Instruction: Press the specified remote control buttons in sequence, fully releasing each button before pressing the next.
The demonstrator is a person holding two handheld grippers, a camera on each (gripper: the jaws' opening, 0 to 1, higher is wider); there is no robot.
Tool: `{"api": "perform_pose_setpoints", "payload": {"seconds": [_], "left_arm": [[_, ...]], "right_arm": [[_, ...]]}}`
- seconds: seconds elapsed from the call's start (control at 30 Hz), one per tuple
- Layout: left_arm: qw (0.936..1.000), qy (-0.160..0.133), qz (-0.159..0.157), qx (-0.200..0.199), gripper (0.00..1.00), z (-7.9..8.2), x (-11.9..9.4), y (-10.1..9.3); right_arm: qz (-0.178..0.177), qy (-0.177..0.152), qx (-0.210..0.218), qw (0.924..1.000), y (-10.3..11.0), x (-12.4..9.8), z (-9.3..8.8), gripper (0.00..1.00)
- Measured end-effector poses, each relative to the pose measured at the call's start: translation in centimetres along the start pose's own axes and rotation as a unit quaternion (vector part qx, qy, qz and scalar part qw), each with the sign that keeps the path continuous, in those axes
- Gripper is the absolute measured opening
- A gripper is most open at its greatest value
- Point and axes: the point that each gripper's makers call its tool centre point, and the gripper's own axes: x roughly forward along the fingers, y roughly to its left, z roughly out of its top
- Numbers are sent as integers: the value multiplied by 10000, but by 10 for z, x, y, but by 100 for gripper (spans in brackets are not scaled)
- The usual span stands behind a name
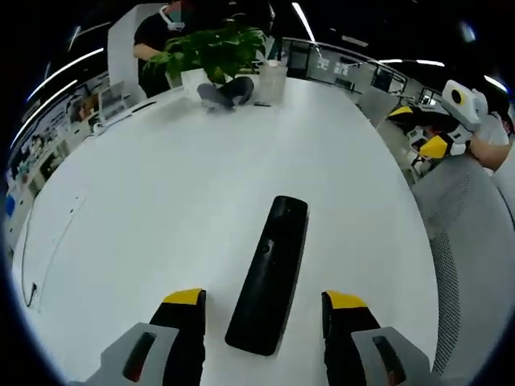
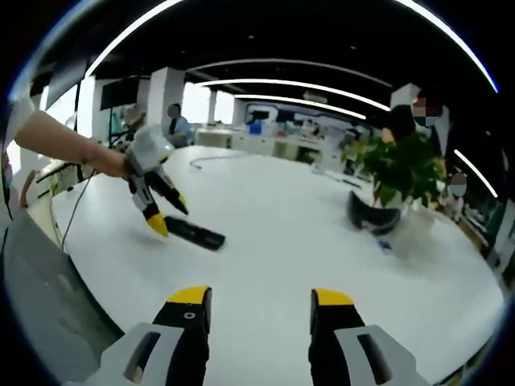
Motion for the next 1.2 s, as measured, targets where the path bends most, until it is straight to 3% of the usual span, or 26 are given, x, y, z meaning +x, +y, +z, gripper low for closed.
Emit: {"api": "perform_pose_setpoints", "payload": {"seconds": [0.3, 0.5, 0.53, 0.6, 0.7, 1.2], "left_arm": [[9994, 178, 133, 264, 55, -3, 3, 6], [9995, 145, 156, 251, 54, 1, 6, 6], [9995, 136, 155, 254, 52, 2, 6, 6], [9994, 116, 139, 303, 38, 3, 6, 6], [9995, 115, 212, 219, 29, 4, 6, 8], [9993, 36, 127, 341, 24, 0, 6, 0]], "right_arm": [[282, 30, -7, 9996, 10, 2, -1, 43], [173, 19, -6, 9998, 6, 1, -1, 41], [149, 22, 3, 9999, 4, 0, -1, 41], [136, -2, 19, 9999, 4, 0, -1, 40], [86, 45, -55, 9999, 2, 0, -3, 38], [230, 221, -256, 9992, 9, 2, -8, 34]]}}
